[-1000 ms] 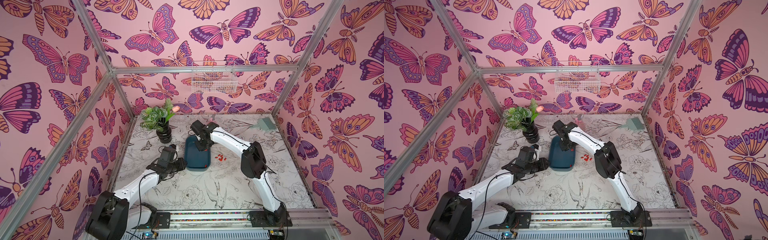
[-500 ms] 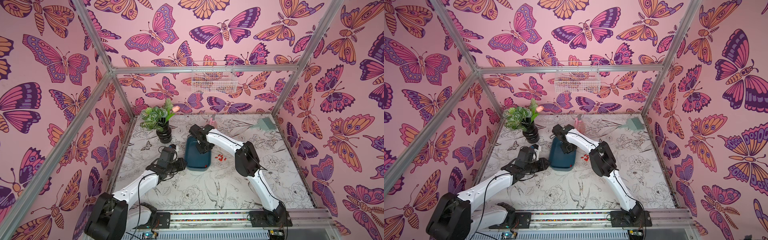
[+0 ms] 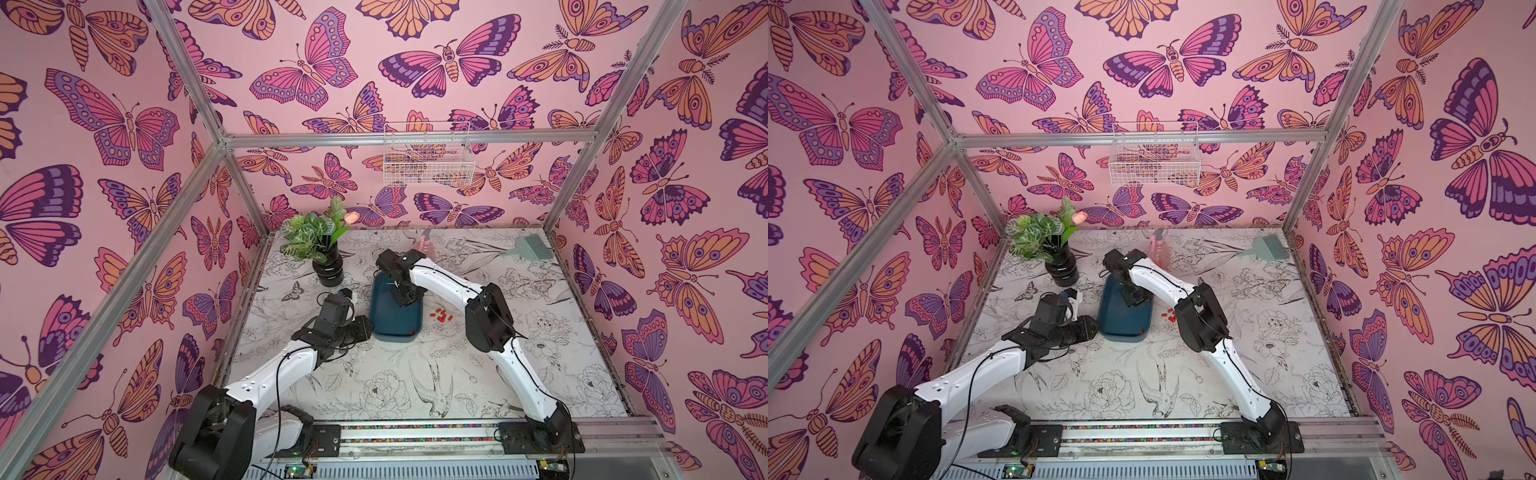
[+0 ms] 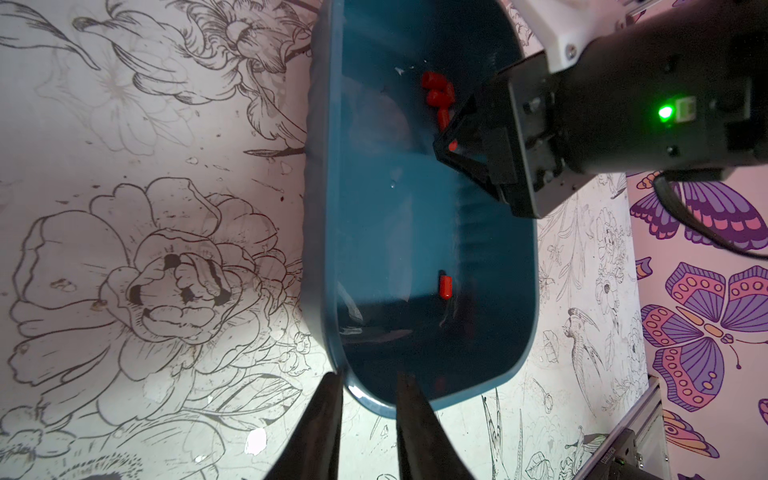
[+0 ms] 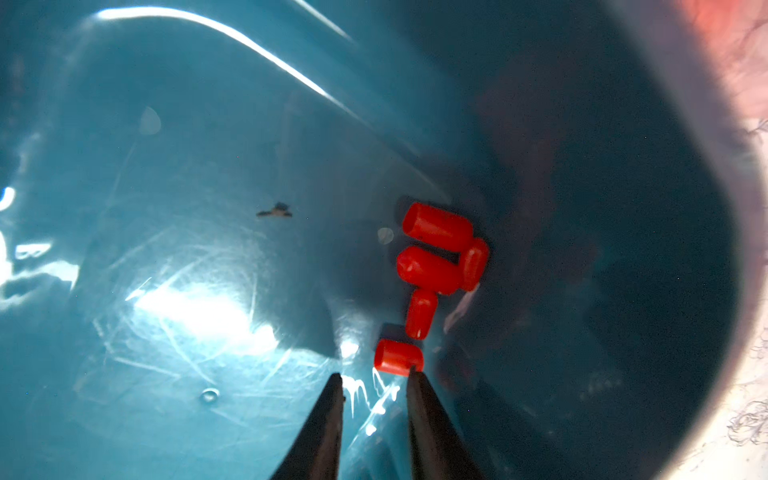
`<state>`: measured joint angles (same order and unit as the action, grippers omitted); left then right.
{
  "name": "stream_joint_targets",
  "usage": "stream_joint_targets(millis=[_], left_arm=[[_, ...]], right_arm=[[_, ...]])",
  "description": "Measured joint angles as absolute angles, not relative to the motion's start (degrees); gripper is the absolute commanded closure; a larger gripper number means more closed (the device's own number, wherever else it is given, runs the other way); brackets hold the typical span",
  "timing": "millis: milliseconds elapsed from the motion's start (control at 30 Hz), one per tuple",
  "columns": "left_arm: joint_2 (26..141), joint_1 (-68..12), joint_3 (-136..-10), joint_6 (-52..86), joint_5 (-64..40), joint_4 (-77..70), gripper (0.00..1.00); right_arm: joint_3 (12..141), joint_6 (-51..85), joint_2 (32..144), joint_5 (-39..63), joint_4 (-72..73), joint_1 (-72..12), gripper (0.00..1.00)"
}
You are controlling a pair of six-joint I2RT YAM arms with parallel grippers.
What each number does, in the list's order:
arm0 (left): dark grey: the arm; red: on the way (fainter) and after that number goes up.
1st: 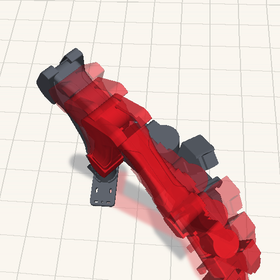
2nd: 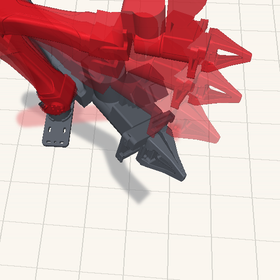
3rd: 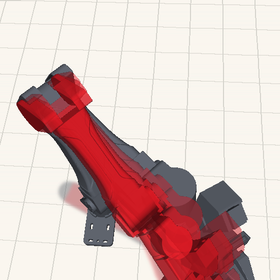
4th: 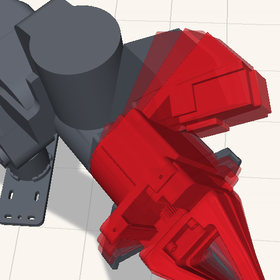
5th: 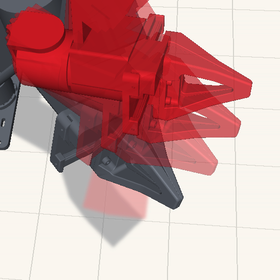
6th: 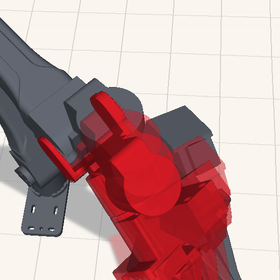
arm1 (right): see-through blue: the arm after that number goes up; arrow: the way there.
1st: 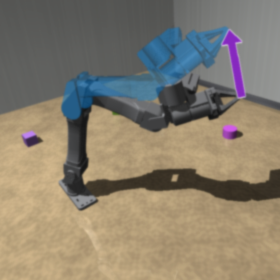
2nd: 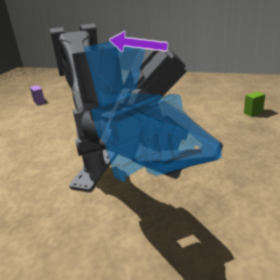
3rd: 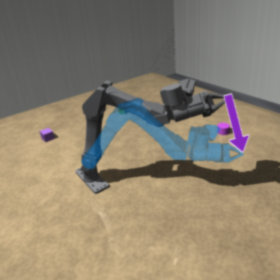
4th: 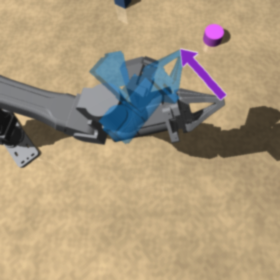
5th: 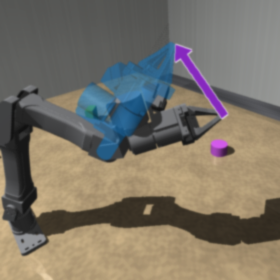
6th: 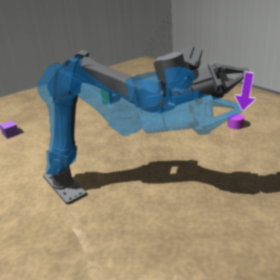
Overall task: Take the screw protection sleeves out of the storage box
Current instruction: Pick up the screw protection sleeve from the storage box.
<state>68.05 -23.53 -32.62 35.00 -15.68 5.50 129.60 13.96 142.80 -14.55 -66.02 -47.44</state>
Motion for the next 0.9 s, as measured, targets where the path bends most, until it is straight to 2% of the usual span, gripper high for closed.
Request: stream_joint_targets(millis=[900], left_arm=[[68.05,-23.53,-32.32,34.94,-15.66,5.45,0.73]], right_arm=[[132.27,12.93,145.58,-18.06,-66.76,-47.4,0.76]])
